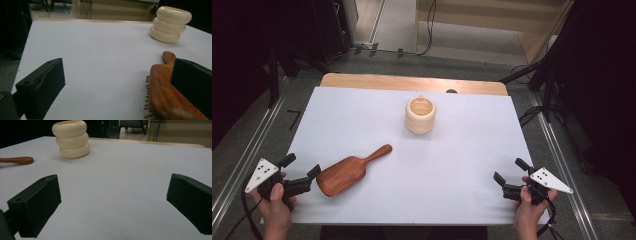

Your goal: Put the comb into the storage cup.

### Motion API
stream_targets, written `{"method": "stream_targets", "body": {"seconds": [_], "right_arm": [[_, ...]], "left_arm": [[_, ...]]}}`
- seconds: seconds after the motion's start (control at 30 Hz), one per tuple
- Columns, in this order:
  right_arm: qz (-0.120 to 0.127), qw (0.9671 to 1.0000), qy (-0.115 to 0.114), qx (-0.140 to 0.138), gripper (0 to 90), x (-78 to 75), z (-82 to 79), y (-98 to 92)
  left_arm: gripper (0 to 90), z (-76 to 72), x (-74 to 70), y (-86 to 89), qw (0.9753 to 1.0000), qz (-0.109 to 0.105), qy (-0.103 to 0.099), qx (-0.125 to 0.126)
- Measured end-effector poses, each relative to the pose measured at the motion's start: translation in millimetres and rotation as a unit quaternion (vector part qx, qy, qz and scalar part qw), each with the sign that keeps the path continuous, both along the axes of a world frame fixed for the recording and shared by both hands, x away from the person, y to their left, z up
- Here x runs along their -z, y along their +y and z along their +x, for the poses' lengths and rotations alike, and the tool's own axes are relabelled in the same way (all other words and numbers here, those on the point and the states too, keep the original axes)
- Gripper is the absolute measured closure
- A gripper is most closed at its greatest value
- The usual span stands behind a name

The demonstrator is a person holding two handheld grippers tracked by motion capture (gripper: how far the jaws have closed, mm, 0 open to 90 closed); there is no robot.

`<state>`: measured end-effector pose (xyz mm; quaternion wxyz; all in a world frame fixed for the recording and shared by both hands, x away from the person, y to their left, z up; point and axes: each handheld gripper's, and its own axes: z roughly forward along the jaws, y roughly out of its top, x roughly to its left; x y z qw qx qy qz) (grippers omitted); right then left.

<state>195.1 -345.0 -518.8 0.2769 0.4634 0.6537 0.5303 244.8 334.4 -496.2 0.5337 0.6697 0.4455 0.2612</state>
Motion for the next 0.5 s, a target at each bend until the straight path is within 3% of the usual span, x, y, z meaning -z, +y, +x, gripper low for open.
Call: {"method": "stream_targets", "body": {"seconds": [0.13, 0.3, 0.5], "right_arm": [[-0.013, 0.9998, 0.012, -0.008, 0.0, -4.6, 1.3, 5.3], [-0.035, 0.9992, 0.007, -0.02, 0.0, -15.6, 3.3, 20.0], [-0.043, 0.9971, 0.013, -0.061, 0.0, -32.4, 8.0, 40.1]], "left_arm": [[0.0, 0.0, 0.0, 0.6, 1.0, -0.002, 0.0, -0.001], [0.0, -0.6, 0.1, -0.5, 1.0, 0.001, 0.0, 0.0], [0.0, -1.0, 0.2, 0.6, 1.0, -0.005, -0.003, 0.001]]}}
